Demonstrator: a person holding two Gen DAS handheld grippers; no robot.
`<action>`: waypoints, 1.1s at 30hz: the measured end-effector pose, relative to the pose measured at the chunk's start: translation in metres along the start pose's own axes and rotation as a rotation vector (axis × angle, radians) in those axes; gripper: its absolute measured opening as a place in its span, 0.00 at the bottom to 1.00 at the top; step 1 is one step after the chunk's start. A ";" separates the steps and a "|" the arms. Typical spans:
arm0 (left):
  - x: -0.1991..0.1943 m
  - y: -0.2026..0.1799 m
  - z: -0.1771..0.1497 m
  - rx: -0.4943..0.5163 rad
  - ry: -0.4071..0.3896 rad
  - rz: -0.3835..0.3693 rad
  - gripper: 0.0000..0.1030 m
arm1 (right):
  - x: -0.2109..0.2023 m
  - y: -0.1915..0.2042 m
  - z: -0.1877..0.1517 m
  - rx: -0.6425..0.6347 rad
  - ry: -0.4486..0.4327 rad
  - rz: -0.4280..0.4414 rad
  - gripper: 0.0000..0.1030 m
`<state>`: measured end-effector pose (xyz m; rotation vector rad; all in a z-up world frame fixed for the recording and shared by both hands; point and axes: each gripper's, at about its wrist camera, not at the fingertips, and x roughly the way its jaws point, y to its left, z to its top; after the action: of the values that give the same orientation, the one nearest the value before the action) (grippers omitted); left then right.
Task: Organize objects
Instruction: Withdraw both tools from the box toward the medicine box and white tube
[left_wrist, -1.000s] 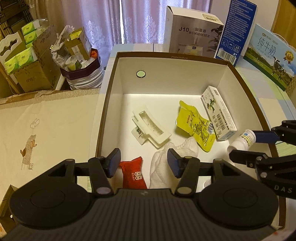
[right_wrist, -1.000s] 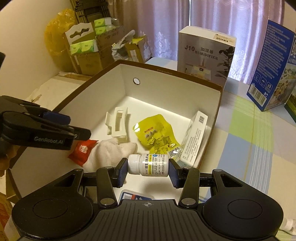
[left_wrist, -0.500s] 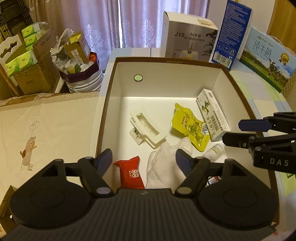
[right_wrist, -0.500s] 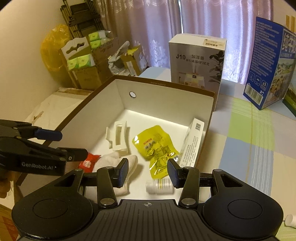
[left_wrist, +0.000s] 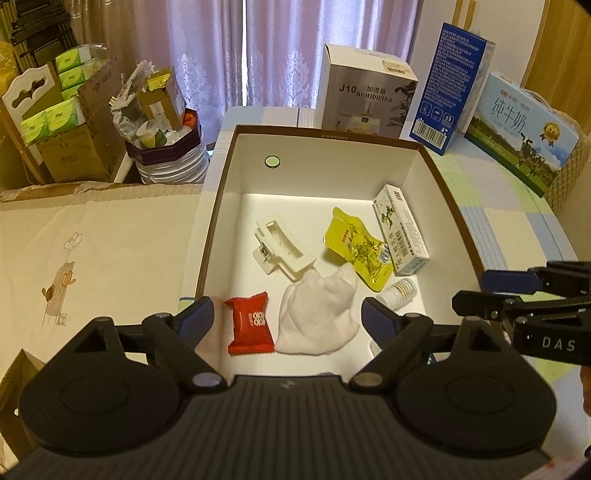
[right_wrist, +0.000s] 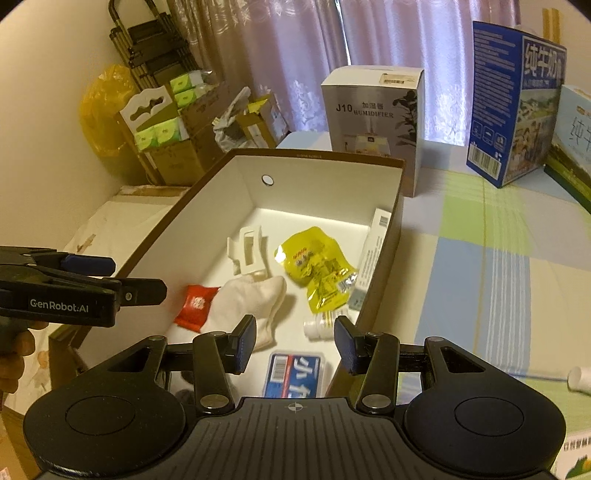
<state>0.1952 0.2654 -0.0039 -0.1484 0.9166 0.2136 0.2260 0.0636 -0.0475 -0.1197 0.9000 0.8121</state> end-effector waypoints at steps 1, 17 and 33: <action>-0.003 -0.001 -0.002 -0.001 -0.001 -0.001 0.82 | -0.003 0.001 -0.002 0.003 0.000 0.000 0.43; -0.041 -0.020 -0.035 -0.008 0.004 -0.010 0.84 | -0.042 0.008 -0.033 0.038 -0.007 0.019 0.43; -0.064 -0.058 -0.068 0.013 0.035 -0.044 0.84 | -0.079 -0.005 -0.069 0.070 0.018 0.023 0.44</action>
<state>0.1194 0.1869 0.0080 -0.1600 0.9481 0.1644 0.1565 -0.0141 -0.0349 -0.0557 0.9467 0.8014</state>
